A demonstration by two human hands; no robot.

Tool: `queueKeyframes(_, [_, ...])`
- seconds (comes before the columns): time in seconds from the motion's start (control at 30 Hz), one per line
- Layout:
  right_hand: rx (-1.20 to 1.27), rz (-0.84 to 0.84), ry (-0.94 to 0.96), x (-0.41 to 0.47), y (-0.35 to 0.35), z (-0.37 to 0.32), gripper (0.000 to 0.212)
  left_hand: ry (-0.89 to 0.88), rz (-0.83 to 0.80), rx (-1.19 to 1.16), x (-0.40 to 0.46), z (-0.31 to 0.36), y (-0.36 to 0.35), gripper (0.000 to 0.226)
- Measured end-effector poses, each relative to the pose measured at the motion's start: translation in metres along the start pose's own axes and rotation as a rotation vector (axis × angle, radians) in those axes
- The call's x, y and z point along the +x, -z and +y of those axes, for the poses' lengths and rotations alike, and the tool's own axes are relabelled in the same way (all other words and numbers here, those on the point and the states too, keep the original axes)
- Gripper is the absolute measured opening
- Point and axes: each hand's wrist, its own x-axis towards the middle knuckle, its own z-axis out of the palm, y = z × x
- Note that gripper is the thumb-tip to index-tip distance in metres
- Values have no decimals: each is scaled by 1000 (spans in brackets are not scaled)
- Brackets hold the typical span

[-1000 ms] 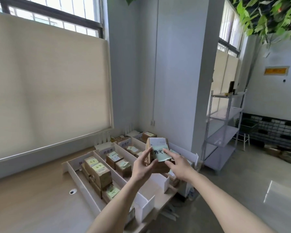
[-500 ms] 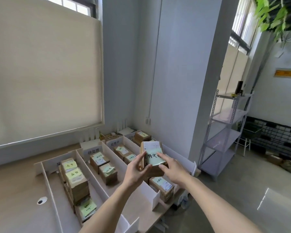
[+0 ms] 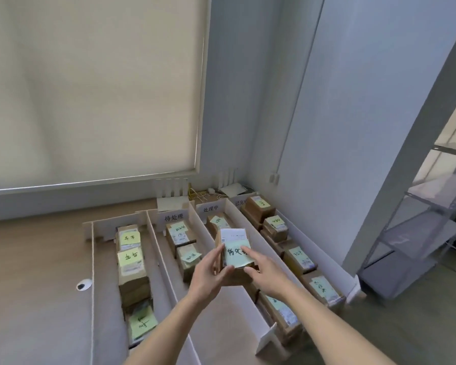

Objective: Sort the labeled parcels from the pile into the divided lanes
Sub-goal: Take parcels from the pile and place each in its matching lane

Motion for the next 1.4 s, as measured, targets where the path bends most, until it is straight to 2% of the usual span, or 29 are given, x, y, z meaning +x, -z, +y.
queueKeyframes(0.3, [0, -306, 91, 93, -93, 70, 60, 241, 68, 196, 5, -124, -15, 69])
queueKeyframes(0.57, [-42, -539, 153, 161, -175, 154, 62, 482, 136, 203, 8, -217, -63, 70])
queueKeyframes(0.9, [-76, -574, 255, 219, -247, 214, 61, 609, 173, 206, 33, -294, -93, 73])
queueKeyframes(1.07, [-90, -502, 295, 246, -267, 217, 61, 606, 192, 182, 55, -313, -83, 74])
queueKeyframes(1.4, [-130, -478, 314, 273, -280, 211, 61, 598, 196, 141, 79, -326, -73, 74])
